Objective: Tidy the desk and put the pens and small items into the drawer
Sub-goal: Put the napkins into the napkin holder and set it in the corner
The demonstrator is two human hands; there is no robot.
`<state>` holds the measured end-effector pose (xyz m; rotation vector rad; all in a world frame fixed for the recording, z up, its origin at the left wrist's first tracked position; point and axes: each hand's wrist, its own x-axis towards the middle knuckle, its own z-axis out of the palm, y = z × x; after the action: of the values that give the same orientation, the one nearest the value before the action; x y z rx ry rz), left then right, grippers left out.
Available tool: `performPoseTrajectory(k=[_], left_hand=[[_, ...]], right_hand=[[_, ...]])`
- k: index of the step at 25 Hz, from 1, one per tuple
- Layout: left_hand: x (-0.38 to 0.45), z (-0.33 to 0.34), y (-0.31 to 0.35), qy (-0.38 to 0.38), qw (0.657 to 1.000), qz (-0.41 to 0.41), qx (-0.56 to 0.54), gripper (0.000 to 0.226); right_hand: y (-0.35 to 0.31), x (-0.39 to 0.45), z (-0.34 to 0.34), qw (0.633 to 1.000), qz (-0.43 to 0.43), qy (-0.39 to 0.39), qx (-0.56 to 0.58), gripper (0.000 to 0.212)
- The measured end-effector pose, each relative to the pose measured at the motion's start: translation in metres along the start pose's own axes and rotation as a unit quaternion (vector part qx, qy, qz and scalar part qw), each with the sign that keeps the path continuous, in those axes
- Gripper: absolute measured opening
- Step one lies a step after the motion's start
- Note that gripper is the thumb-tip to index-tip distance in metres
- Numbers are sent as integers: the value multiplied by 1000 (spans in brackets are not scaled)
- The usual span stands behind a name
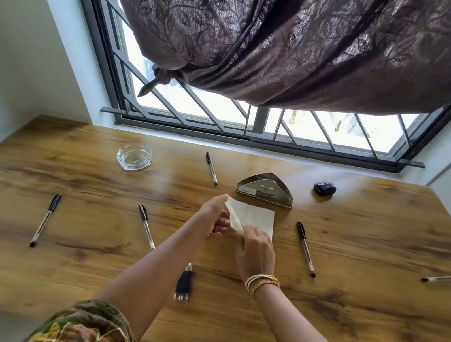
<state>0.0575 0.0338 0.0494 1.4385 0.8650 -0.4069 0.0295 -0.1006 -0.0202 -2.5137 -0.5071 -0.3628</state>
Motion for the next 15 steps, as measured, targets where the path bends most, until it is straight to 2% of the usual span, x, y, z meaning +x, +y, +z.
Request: performPoseTrajectory(k=[3,5,7,10,12,15], left_hand=[[5,-5,-2,8,998,-30,-53,47],[6,-5,-8,-24,994,-59,-90,51],[7,-5,-12,-87,980,-97,-150,60],[9,-5,-13,-173,944,-117,-257,73],[9,-5,-14,-180,924,-94,-324,76],[8,-4,-17,-158,913,-53,-372,74]], right_hand=[[-4,15,-11,993,72,20,93,16],[-8,25,-18,972,165,28,164,15],[-13,34,-22,929,244,36,275,17],[-21,38,-29,835,329,26,441,7],[-23,35,-29,791,380,12,478,12],[-19,31,-26,767,419,-4,486,19]])
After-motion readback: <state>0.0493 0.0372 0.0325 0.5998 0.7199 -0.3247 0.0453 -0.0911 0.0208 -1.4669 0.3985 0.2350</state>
